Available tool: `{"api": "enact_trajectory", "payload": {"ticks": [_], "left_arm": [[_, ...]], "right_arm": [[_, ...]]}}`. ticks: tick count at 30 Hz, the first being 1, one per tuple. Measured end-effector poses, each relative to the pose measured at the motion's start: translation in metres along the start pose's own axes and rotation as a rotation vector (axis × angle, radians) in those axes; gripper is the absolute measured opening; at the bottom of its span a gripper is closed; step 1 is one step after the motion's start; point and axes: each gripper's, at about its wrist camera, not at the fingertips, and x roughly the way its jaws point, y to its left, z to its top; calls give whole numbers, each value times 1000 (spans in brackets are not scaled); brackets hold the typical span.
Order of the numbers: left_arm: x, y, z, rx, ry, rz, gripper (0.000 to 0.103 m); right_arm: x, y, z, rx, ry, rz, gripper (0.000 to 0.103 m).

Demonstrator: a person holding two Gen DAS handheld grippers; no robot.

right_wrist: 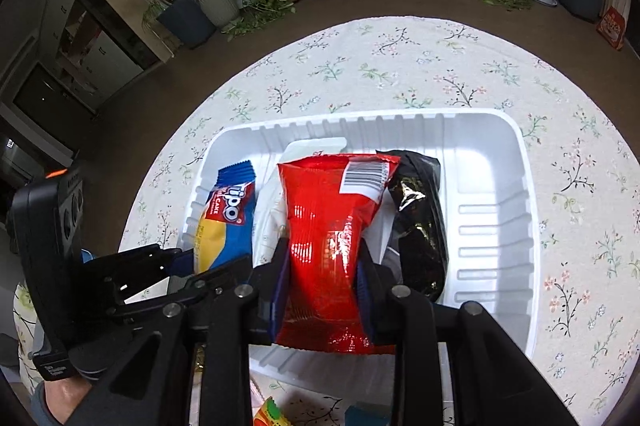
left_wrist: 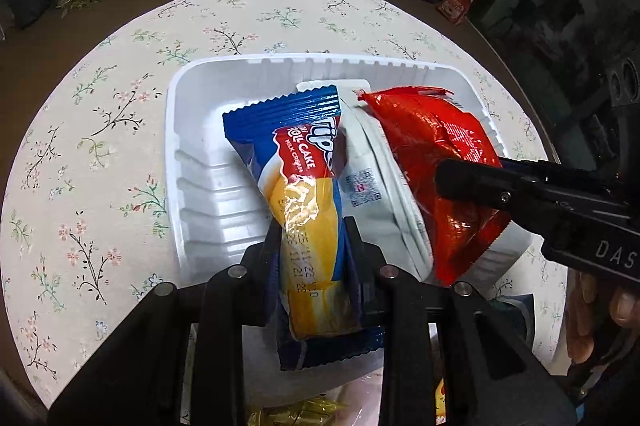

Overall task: Organize snacks
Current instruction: 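Lower both held packs into the white tray and open both tools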

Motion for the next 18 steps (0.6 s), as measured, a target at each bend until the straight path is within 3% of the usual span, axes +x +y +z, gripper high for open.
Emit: {"api": "enact_trajectory", "payload": {"ticks": [3,6,9,14,16,18], "left_arm": [[1,0,1,-10,-11,9,31],[-6,0,3,-16,-40,10,58],[-12,0,4,-25,-61,12,64],[-31,-3,-4,-19,-87,6,86],[-45,-4,-13,-4,-105,10,102],[-67,-7,-27,47,-163,41,103]], "right_arm": [[-2,1,2,-11,-4,-12,35],[-5,-1,2,-6,-10,-4,46],[-13,-3,3,4,-29,8,52],[-36,-7,-2,25,-68,46,67],[-52,-8,-8,13,-94,66,71],[-70,-8,-20,-10,-132,91,80]]}}
